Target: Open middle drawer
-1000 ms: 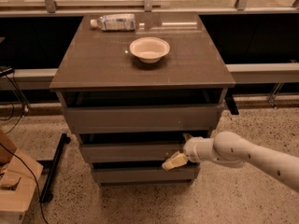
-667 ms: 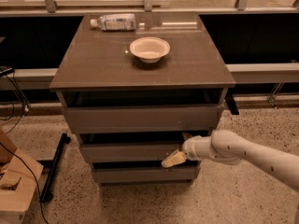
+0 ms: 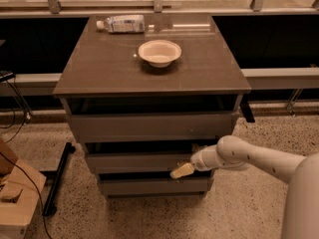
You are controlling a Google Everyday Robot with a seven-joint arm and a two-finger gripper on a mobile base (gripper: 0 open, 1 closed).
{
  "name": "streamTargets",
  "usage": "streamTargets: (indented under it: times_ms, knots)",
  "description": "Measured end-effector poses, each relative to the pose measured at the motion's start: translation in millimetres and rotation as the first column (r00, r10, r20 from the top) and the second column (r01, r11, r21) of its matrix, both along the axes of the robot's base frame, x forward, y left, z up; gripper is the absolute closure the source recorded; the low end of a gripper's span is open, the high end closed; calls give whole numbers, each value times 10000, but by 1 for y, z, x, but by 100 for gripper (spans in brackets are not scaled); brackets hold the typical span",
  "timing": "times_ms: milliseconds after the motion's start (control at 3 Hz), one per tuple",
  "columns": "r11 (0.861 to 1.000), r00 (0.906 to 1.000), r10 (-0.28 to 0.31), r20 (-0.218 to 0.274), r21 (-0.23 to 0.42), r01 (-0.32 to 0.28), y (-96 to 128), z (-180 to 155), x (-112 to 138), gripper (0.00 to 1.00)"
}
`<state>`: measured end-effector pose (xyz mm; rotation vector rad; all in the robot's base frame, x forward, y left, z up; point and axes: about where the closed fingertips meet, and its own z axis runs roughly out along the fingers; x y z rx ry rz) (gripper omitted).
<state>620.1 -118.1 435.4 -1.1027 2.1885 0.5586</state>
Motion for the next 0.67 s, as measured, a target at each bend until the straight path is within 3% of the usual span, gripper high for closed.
streamTargets:
  times_ms: [333,667]
  knots:
    - [9984,9998,160,78,-537,-156,0,12,-16,40]
    - [9967,9996,251,115,-772,-242,4,20,-28,37]
